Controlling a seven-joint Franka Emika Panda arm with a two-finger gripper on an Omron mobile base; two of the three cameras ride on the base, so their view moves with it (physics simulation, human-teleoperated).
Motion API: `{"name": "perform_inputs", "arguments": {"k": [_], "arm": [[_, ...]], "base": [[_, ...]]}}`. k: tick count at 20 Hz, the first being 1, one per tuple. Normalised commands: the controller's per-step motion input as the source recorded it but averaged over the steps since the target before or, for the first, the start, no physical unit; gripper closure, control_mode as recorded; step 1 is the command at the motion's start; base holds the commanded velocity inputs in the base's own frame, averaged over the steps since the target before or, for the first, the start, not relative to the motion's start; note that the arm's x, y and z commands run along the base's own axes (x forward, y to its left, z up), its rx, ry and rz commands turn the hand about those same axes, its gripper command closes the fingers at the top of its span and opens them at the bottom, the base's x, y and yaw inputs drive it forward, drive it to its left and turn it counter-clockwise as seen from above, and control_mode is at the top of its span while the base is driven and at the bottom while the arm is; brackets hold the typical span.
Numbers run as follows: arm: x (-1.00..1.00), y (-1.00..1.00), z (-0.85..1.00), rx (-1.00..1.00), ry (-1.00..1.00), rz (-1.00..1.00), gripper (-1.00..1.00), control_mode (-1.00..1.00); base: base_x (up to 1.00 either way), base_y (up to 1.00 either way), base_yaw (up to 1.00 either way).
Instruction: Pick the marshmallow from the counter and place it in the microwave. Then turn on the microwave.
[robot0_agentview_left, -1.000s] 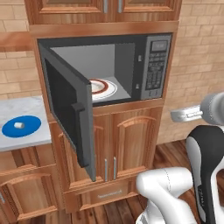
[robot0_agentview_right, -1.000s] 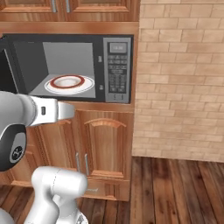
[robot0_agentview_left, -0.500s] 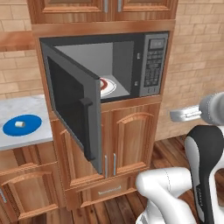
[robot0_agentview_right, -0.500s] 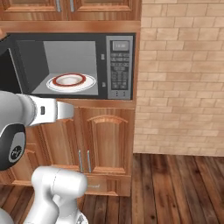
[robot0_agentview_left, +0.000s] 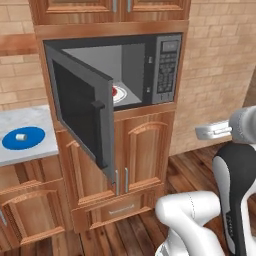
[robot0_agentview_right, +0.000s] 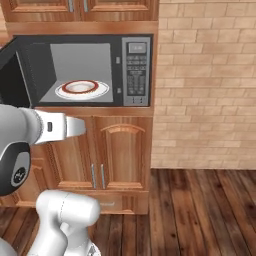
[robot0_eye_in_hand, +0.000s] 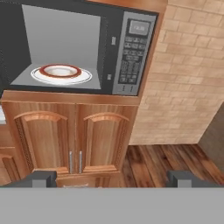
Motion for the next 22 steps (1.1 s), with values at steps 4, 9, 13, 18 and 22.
{"name": "perform_inputs", "arguments": {"k": [4, 9, 13, 18, 22], "arm": [[0.00, 0.00, 0.00, 0.00, 0.00, 0.00, -1.00, 1.00], [0.00, 0.00, 0.00, 0.00, 0.00, 0.00, -1.00, 1.00], [0.00, 0.00, 0.00, 0.00, 0.00, 0.00, -1.00, 1.00], [0.00, 0.00, 0.00, 0.00, 0.00, 0.00, -1.00, 1.00], [0.00, 0.00, 0.00, 0.00, 0.00, 0.00, -1.00, 1.00]], "base": [[-0.23, 0.50, -0.09], [-0.16, 0.58, -0.09], [-0.20, 0.56, -0.09], [-0.25, 0.56, -0.10], [-0.29, 0.56, -0.09]]}}
